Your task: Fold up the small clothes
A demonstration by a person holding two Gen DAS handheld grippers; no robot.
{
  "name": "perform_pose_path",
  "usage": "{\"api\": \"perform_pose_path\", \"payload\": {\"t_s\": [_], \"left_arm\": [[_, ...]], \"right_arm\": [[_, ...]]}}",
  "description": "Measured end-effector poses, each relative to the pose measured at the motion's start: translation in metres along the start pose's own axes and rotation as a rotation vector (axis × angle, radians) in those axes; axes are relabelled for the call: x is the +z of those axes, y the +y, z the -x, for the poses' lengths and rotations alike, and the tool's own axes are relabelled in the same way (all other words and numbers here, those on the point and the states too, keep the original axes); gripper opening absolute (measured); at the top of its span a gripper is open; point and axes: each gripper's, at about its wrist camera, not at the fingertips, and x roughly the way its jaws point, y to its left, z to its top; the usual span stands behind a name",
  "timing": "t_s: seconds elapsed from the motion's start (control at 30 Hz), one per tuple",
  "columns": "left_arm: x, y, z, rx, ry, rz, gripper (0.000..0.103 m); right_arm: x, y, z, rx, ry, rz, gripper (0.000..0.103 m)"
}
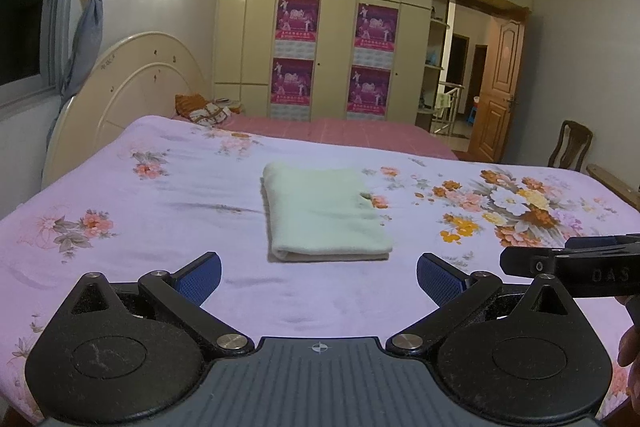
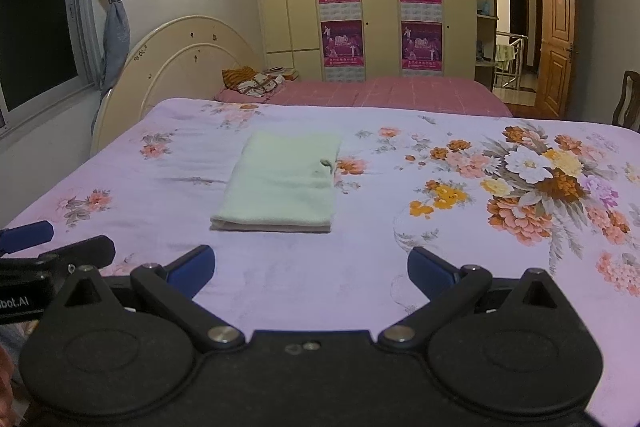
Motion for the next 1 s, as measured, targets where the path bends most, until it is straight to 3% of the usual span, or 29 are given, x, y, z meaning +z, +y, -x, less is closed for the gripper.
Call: {"api": "perform_pose_path", "payload": {"t_s": [1.0], "left_arm": [[-0.001, -0.013, -0.001, 0.012, 0.005, -0.003, 0.103]], "right_arm": [[-0.003, -0.007, 0.003, -0.007, -0.012, -0.014, 0.102]]}}
